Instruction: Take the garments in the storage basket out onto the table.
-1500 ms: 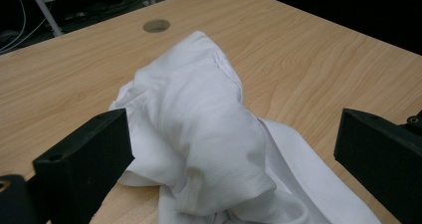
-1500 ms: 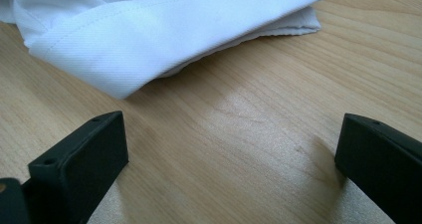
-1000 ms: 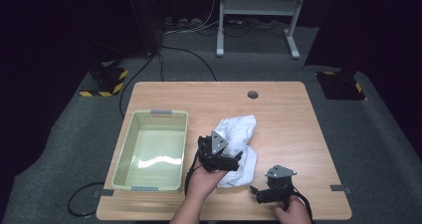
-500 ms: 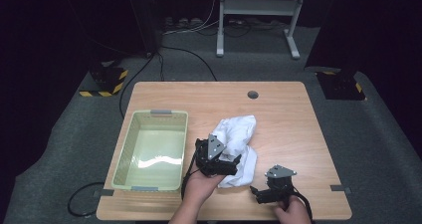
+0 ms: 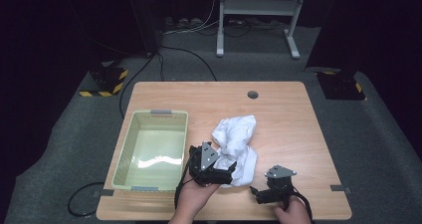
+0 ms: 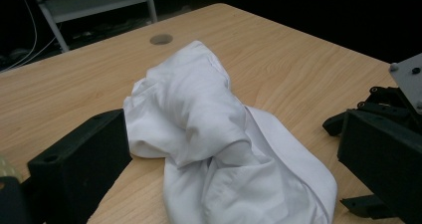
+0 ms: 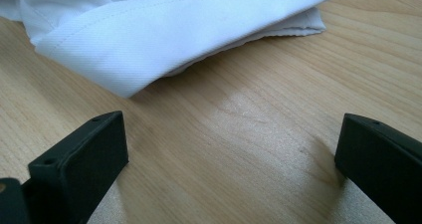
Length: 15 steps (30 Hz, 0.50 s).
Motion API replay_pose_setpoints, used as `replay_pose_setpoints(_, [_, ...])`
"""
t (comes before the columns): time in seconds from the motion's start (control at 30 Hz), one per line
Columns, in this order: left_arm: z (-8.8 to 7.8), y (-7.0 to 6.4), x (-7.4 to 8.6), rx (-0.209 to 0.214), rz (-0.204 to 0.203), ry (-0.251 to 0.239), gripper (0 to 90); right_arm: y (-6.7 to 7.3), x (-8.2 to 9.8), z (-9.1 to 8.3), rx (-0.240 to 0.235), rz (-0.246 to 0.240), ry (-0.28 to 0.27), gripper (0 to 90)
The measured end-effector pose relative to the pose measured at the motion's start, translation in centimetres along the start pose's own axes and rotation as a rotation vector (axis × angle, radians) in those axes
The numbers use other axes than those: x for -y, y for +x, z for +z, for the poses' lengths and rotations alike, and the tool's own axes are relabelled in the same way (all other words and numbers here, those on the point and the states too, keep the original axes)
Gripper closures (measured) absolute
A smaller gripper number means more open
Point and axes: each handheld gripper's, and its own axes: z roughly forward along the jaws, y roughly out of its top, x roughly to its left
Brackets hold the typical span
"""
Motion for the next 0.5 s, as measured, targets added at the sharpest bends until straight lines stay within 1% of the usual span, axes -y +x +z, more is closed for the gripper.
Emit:
replay_pose_setpoints(0.23, [-0.8,-0.4,0.6,-0.007,0.009,-0.002,0.3,0.0,0.0,0.0,0.000,0.000,0.000,0.0])
replay_pose_setpoints(0.3, [-1.0,-0.6,1.2,-0.013,0.018,0.006,0.3,0.0,0.0,0.0,0.000,0.000,0.000,0.0])
replay_pose_setpoints(0.43, [-1.1,-0.8,1.6,-0.008,0.025,0.011,0.3,0.0,0.0,0.0,0.000,0.000,0.000,0.0])
replay_pose_setpoints(0.5, [-1.1,-1.0,2.1,-0.005,0.021,0.015,0.3,0.0,0.0,0.0,0.000,0.000,0.000,0.0])
